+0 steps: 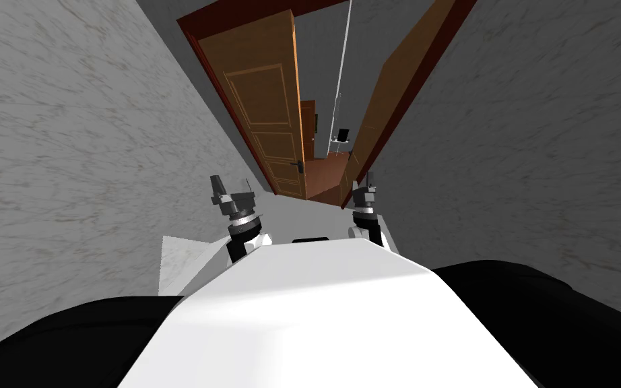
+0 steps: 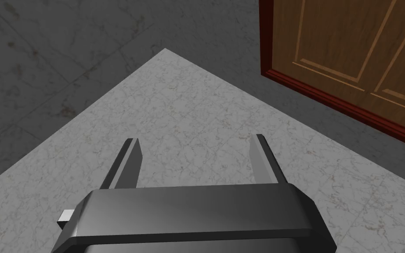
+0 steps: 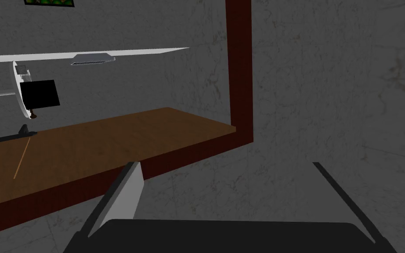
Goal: Push the door open
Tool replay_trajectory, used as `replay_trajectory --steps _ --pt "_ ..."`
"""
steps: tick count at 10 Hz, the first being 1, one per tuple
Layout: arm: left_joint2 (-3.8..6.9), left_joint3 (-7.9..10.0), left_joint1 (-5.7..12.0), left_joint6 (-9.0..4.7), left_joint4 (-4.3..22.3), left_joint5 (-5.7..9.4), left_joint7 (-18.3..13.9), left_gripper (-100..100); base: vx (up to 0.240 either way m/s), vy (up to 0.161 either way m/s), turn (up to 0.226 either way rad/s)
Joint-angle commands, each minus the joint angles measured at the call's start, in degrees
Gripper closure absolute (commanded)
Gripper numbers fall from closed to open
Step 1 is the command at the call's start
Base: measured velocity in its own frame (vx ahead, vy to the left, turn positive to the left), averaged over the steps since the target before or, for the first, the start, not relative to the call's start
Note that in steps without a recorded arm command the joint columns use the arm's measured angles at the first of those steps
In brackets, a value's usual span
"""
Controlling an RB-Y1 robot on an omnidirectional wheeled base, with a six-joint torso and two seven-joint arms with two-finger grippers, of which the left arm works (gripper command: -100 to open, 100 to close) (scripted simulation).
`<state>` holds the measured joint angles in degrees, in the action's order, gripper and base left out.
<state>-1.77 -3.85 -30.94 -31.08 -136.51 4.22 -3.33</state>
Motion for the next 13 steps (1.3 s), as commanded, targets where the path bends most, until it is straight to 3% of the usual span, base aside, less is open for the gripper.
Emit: replay_trajectory --steps 1,7,13 --pt "0.53 0.00 1.21 0.10 2.02 0.02 0.02 -100 0.045 0.015 -0.024" --pt "2.14 0.02 5.84 0.48 9.77 0.11 0.11 -100 0.084 0.027 -0.025" --pt "3.68 0.03 11.95 0.99 19.66 0.23 0.23 -100 0.086 0.032 -0.031"
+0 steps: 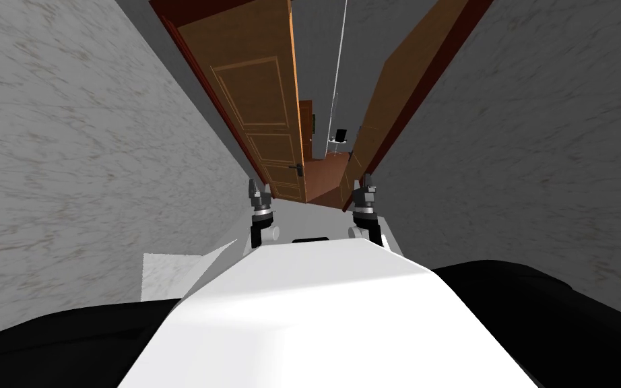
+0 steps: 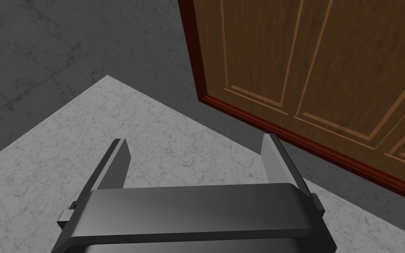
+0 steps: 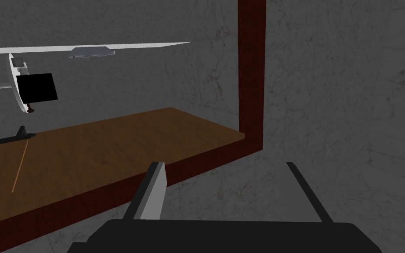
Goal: Push the door open
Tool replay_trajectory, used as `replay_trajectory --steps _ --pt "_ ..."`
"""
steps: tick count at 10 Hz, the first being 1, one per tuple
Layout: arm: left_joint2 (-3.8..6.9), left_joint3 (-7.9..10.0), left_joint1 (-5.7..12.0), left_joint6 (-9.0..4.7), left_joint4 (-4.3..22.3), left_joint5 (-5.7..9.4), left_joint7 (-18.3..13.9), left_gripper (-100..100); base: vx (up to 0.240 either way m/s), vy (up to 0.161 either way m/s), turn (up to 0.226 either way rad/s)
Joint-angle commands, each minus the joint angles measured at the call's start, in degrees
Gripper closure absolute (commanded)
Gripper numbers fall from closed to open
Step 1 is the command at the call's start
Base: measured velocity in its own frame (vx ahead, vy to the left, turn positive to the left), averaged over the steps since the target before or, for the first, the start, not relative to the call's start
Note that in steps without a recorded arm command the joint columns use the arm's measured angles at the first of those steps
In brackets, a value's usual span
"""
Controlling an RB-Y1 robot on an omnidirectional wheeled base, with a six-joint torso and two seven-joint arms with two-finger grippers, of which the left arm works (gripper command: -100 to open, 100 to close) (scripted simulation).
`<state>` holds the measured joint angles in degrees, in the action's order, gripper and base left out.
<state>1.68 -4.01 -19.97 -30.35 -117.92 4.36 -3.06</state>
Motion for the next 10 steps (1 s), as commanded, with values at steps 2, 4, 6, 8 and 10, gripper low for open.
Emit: replay_trajectory --steps 2,4,6,8,10 --pt "0.73 0.20 3.25 0.45 4.64 0.13 0.00 -100 0.092 0.034 -0.030" --pt "1.16 0.21 5.77 0.66 8.69 0.18 0.05 -100 0.100 0.045 -0.044" --pt "1.37 0.21 7.03 0.76 11.35 0.21 0.07 -100 0.056 0.026 -0.014" --pt "1.58 0.22 8.30 0.87 13.66 0.23 0.09 -100 0.044 0.018 -0.018" --pt "1.75 0.22 9.64 0.98 15.90 0.26 0.12 -100 0.064 0.032 -0.031"
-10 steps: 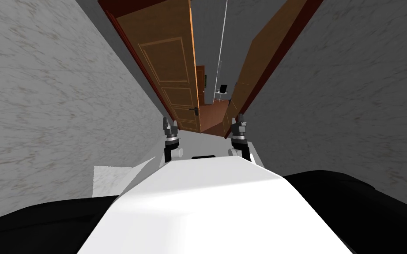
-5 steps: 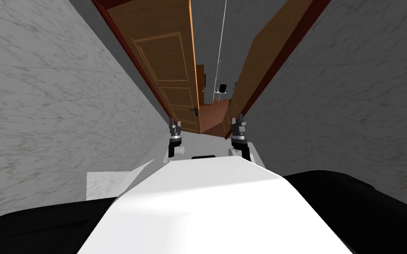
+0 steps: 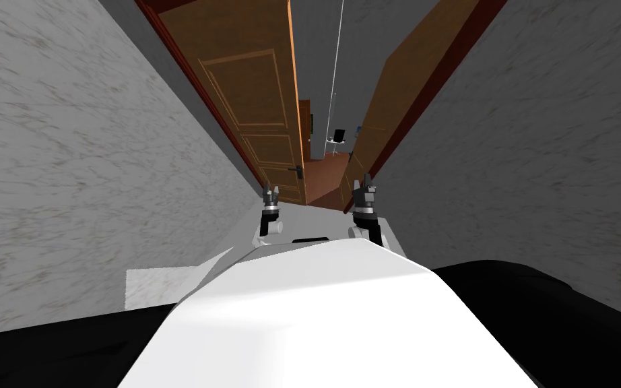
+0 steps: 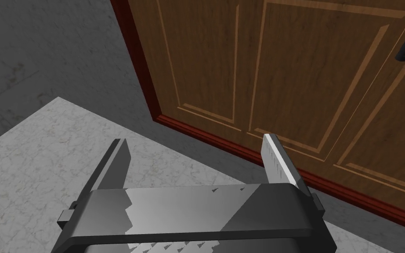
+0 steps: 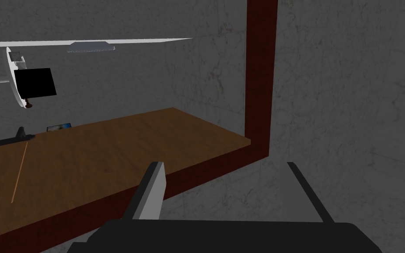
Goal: Push the door open
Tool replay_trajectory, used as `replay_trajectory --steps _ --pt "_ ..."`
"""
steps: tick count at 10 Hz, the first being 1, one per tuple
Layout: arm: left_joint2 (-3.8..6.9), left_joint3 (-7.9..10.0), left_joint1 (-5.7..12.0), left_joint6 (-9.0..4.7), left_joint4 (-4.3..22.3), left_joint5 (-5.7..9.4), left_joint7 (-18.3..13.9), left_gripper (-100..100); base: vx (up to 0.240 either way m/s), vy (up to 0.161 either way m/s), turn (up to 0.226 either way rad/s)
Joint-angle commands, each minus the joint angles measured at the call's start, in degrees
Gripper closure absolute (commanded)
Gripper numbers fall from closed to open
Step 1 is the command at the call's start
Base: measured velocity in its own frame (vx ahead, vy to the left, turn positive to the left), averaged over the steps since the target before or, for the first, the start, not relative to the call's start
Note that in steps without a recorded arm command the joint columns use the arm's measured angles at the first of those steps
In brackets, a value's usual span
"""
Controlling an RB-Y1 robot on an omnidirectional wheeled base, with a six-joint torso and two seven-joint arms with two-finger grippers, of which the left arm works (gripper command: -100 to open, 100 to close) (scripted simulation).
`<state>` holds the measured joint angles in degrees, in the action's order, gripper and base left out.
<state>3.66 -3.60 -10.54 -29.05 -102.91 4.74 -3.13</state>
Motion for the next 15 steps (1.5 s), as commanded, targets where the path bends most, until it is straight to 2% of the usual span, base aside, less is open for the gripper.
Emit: replay_trajectory --steps 1,2,3,5,6,9,10,11,12,14,15 --pt "-0.06 -0.18 1.56 -0.21 2.86 -0.09 0.21 -100 0.068 0.037 -0.021" --pt "0.12 -0.18 2.90 -0.09 4.48 -0.07 0.24 -100 0.083 0.046 -0.039" --pt "0.12 -0.18 2.90 -0.09 5.38 -0.07 0.24 -100 0.054 0.023 -0.020" --pt "0.40 -0.17 5.63 0.13 9.57 -0.01 0.29 -100 0.065 0.031 -0.029" --pt "0.40 -0.17 5.63 0.13 9.95 -0.01 0.29 -100 0.050 0.027 -0.018" --pt "0.75 -0.16 9.77 0.48 16.26 0.06 0.37 -100 0.072 0.039 -0.038" --pt "0.75 -0.16 9.77 0.48 16.89 0.06 0.37 -100 0.073 0.038 -0.013" --pt "0.82 -0.15 11.16 0.59 19.00 0.09 0.40 -100 0.056 0.034 -0.025" --pt "0.82 -0.15 11.16 0.59 19.20 0.09 0.40 -100 0.045 0.027 -0.015" --pt "0.97 -0.15 13.92 0.82 23.12 0.14 0.45 -100 0.061 0.026 -0.037" --pt "0.97 -0.15 13.92 0.82 23.82 0.14 0.45 -100 0.063 0.041 -0.014"
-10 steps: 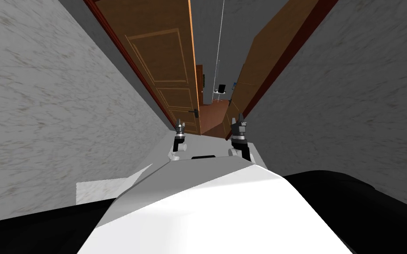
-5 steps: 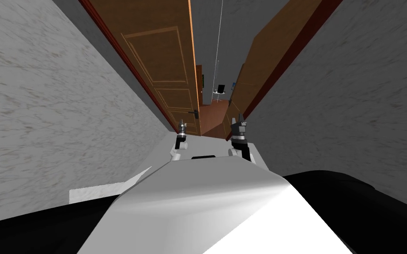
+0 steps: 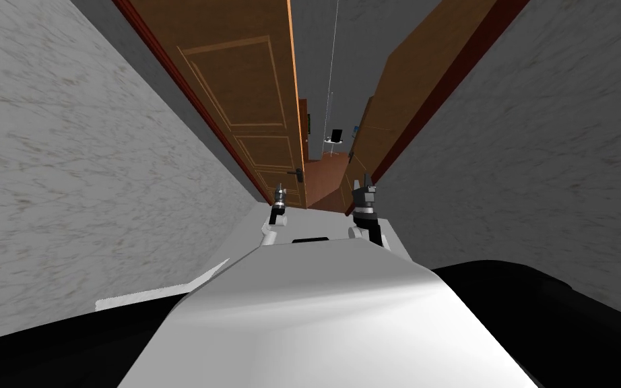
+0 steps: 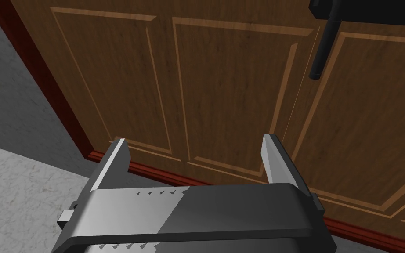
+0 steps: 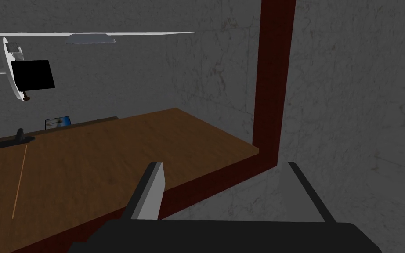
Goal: Push the door open
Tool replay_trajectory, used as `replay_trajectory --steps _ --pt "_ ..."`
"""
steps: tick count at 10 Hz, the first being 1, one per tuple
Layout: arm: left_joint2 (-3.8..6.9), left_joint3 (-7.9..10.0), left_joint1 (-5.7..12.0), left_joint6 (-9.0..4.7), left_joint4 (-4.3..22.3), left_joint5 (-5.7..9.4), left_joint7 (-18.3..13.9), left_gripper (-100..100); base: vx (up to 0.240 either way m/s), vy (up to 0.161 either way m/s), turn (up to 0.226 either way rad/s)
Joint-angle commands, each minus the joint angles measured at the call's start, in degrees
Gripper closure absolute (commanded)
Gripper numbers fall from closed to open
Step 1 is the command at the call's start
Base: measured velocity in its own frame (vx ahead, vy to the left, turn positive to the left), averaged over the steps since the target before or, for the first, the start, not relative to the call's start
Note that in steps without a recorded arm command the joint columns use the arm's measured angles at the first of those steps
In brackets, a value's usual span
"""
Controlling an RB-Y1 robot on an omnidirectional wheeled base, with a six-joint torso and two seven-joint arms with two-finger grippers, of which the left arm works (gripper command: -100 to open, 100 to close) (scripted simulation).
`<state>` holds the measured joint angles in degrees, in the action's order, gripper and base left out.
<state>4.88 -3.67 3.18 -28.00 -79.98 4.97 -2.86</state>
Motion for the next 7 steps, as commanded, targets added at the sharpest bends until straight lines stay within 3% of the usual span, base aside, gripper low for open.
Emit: replay_trajectory --steps 1,2,4,5,7 --pt "-0.20 -0.08 1.55 -0.12 2.86 -0.06 0.21 -100 0.064 0.035 -0.021" --pt "-0.20 -0.08 1.55 -0.12 3.16 -0.06 0.21 -100 0.043 0.023 -0.015" --pt "-0.14 -0.07 4.23 0.10 6.94 -0.01 0.26 -100 0.063 0.025 -0.030" --pt "-0.14 -0.07 4.23 0.10 7.65 -0.01 0.26 -100 0.052 0.036 -0.016" --pt "-0.12 -0.06 6.85 0.32 11.37 0.04 0.31 -100 0.068 0.035 -0.037"
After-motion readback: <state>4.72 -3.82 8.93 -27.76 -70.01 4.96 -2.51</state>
